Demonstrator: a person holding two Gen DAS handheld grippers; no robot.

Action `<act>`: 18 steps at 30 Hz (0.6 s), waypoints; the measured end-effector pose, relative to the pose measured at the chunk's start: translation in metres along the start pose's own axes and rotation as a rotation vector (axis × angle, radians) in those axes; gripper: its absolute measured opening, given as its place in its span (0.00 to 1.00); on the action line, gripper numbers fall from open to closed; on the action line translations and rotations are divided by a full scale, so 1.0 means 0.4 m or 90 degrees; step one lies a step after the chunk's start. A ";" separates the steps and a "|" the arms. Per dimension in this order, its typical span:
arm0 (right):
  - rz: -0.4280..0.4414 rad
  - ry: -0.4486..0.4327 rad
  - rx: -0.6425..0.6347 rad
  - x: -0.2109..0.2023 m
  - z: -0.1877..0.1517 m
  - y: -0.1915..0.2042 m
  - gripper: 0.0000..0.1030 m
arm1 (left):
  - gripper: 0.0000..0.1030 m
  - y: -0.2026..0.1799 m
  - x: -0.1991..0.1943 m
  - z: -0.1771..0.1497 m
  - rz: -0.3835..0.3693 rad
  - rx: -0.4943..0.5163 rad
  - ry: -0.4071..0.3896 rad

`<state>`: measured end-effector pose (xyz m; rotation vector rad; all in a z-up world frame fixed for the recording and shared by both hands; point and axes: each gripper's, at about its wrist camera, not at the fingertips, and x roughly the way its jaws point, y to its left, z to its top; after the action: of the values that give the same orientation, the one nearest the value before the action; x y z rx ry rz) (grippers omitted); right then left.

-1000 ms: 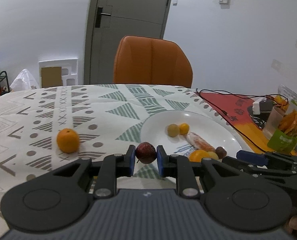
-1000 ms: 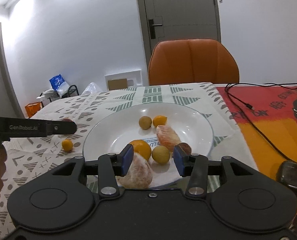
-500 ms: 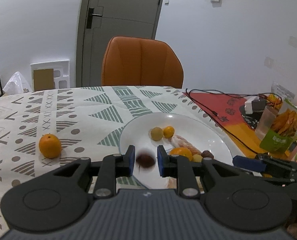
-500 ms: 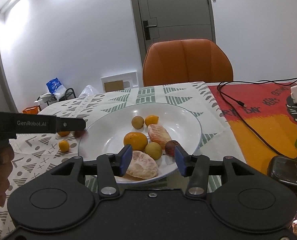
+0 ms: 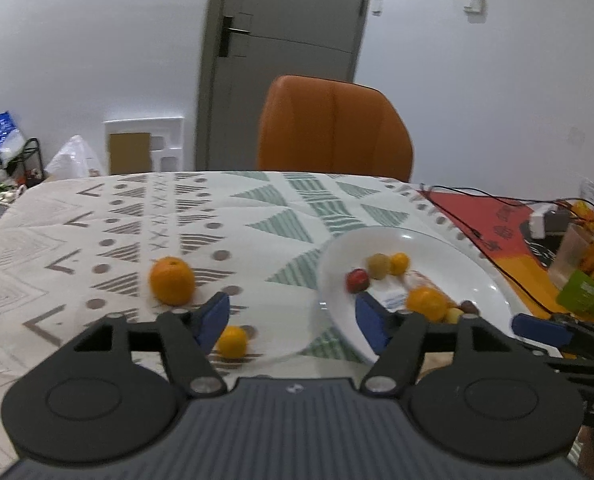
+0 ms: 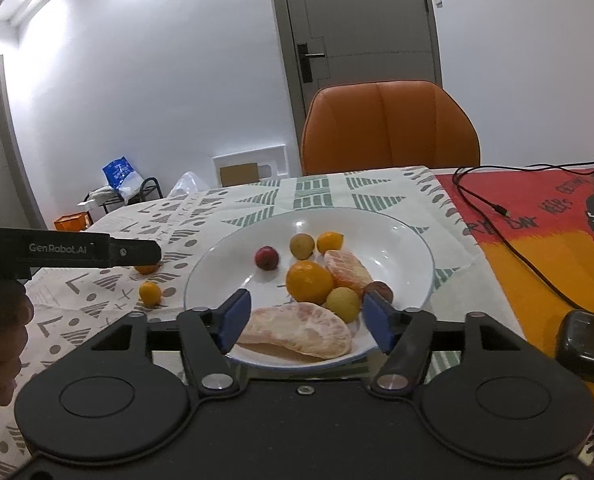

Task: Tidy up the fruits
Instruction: 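Move both held fruits over the white plate and open both tools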

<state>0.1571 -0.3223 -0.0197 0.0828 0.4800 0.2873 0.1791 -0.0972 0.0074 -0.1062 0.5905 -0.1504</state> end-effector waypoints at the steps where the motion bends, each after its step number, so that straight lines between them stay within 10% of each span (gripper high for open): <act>1: 0.002 -0.001 0.000 0.000 0.001 0.004 0.65 | 0.68 0.007 -0.003 0.001 0.005 -0.002 -0.001; 18: 0.028 -0.009 -0.013 0.014 0.015 0.071 0.82 | 0.79 0.095 -0.046 -0.007 0.061 -0.022 -0.008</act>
<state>0.1575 -0.2934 -0.0127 0.0752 0.4619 0.3348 0.1668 -0.0567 0.0096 -0.1124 0.5839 -0.0469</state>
